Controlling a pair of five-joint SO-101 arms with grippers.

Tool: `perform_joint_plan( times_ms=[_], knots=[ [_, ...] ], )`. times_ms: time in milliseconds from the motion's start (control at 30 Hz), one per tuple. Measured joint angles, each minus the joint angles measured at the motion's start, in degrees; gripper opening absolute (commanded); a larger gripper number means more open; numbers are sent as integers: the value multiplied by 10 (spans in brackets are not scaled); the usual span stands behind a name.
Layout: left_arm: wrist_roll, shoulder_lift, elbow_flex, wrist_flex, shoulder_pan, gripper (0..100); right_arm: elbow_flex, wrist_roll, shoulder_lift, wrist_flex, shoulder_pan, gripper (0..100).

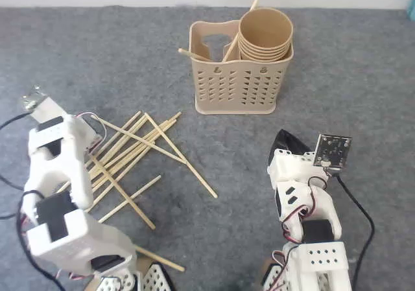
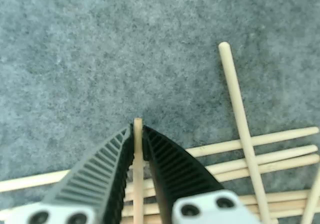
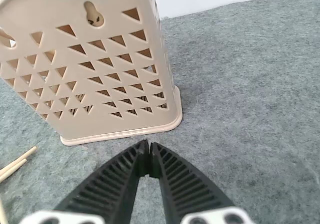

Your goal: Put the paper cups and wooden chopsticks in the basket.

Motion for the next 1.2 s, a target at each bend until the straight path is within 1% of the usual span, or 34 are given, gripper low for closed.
perform_joint_plan(
  times_ms=[167, 333, 467, 567, 667, 733, 867, 1000, 1067, 1200],
  knots=[
    [0, 0, -21, 13, 3, 11, 0, 0, 0, 0, 0, 9],
    [0, -52, -77, 65, 4, 11, 0, 0, 0, 0, 0, 9],
    [-7, -149, -120, 92, 4, 11, 0, 0, 0, 0, 0, 9],
    [-48, -244, -127, 92, 4, 11, 0, 0, 0, 7, 0, 9],
    [-89, -353, -126, 92, 4, 11, 0, 25, 0, 47, -21, 8],
    [-102, -425, -113, 89, -12, 11, -8, 40, -1, 97, -41, 8],
    [-106, -547, -76, 76, -61, 11, -45, 54, -3, 192, -98, 9],
    [-107, -627, -43, 40, -144, 11, -76, 84, -3, 244, -171, 9],
    [-107, -650, -36, 20, -189, 11, -91, 99, -4, 264, -200, 9],
    [-107, -658, -35, -23, -293, 11, -132, 106, -4, 310, -263, 9]
  ],
)
